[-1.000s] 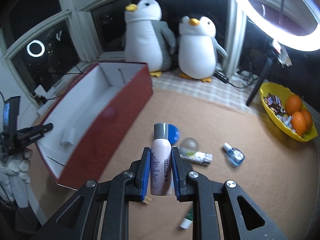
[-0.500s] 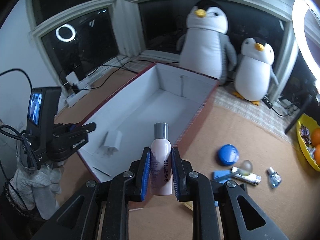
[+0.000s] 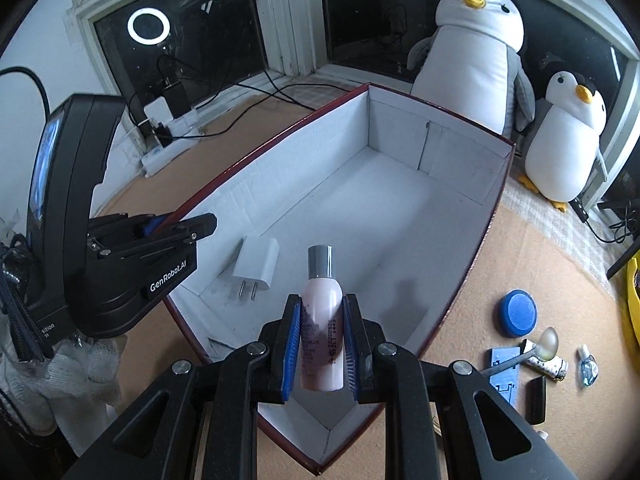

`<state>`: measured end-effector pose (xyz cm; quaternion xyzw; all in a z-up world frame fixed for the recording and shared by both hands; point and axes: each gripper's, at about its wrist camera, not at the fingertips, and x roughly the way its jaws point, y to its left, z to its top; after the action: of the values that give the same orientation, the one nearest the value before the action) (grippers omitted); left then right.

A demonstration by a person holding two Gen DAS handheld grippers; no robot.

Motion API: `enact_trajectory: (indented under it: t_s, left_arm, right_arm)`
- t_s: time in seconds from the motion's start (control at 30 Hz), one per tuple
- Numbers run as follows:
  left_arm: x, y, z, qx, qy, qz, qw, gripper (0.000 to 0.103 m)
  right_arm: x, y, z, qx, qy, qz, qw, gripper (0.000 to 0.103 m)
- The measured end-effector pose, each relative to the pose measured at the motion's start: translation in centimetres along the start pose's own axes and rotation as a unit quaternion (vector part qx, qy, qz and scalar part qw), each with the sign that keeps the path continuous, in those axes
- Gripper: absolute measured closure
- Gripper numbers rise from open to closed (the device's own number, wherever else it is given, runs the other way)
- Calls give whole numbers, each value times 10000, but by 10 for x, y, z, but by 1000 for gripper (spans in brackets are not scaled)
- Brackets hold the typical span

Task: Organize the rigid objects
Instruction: 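Carry the lotion bottle over the box and release it with the right gripper, then grasp the black tube with the right gripper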

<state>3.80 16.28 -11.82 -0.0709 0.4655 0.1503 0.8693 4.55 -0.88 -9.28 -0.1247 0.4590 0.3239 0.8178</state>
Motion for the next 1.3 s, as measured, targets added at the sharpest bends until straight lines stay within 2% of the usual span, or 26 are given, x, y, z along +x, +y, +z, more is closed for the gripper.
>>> enact_trajectory:
  t_s: [0.07,0.13,0.43,0.53,0.8,1.03,1.17,1.3]
  left_arm:
    - [0,0,0,2,0,2,10000,88]
    - [0,0,0,16,1,14,10000,88]
    - [0,-2,1,57,23,56,10000,88]
    - [0,-3,2,97,39,93,9999,88]
    - [2,-8,4,188,93,205,9996,87]
    - [4,-12,5,254,151,328,9990,86]
    - [7,-14,7,256,201,370,9988,85]
    - [11,-16,7,267,246,434,9984,85]
  right_arm:
    - [1,1,-1,-22,7,15,10000,82]
    - [-1,1,-1,-20,-35,17,10000,73]
    - [-24,-19,-5,306,-265,147,9991,72]
    - [-37,-38,-9,551,-389,179,9976,71]
    - [-63,-105,-37,1245,-511,-133,9908,71]
    - [-60,-158,-70,1650,-222,-478,9849,71]
    - [-42,-184,-90,1712,113,-674,9829,70]
    - [-24,-203,-105,1789,407,-679,9807,70]
